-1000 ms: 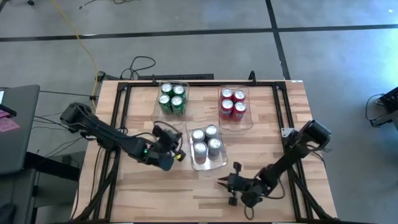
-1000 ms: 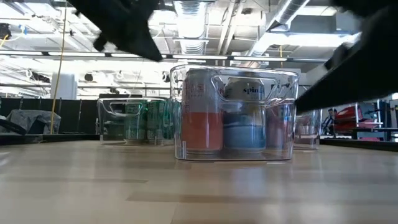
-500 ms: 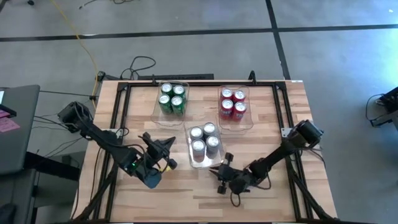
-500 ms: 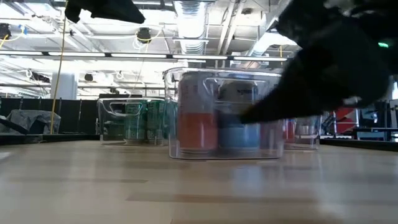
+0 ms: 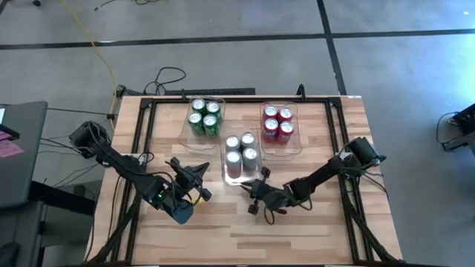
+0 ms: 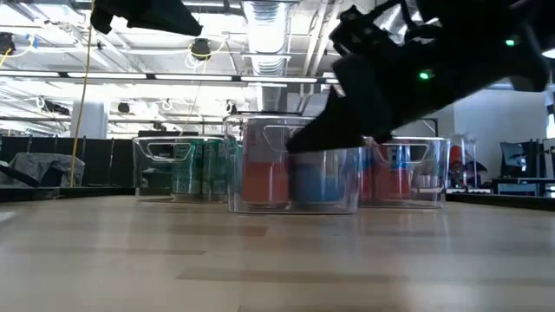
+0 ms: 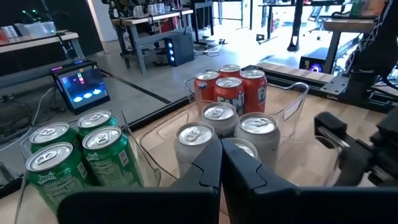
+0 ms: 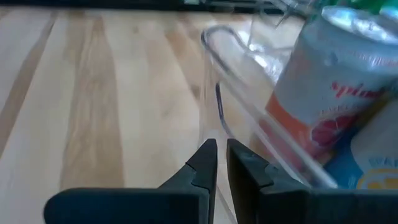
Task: Sort soda cans
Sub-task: Move the bottom transparent bin between the top left and top right transparent bins
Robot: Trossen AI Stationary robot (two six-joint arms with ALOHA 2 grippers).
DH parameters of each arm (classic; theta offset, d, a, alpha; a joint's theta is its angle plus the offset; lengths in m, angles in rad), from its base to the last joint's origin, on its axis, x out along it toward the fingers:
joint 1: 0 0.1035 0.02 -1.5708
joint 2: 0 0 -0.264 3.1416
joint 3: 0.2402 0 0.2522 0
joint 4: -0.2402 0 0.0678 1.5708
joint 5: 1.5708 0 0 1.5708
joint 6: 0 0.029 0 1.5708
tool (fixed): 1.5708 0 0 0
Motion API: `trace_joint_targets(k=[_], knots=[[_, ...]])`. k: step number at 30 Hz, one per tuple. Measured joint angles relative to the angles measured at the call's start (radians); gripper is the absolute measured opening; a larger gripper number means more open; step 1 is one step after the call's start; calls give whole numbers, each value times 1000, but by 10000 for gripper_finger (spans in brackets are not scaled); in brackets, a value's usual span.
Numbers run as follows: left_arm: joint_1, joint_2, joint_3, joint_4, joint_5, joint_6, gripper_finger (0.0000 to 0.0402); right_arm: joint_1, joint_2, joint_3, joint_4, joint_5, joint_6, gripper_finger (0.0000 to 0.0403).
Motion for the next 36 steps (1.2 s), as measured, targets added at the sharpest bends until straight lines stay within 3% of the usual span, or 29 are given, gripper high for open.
trace_joint_targets(k=[8,21,36], knots=[[0,0,0,-82,3,-39,0,-83,0,4,83,-8,-79,58],[14,-6,0,-531,13,-521,0,-208,-2,66,102,-103,-215,58],[83,-6,0,-817,121,-719,0,-267,-2,68,86,-110,-245,58]])
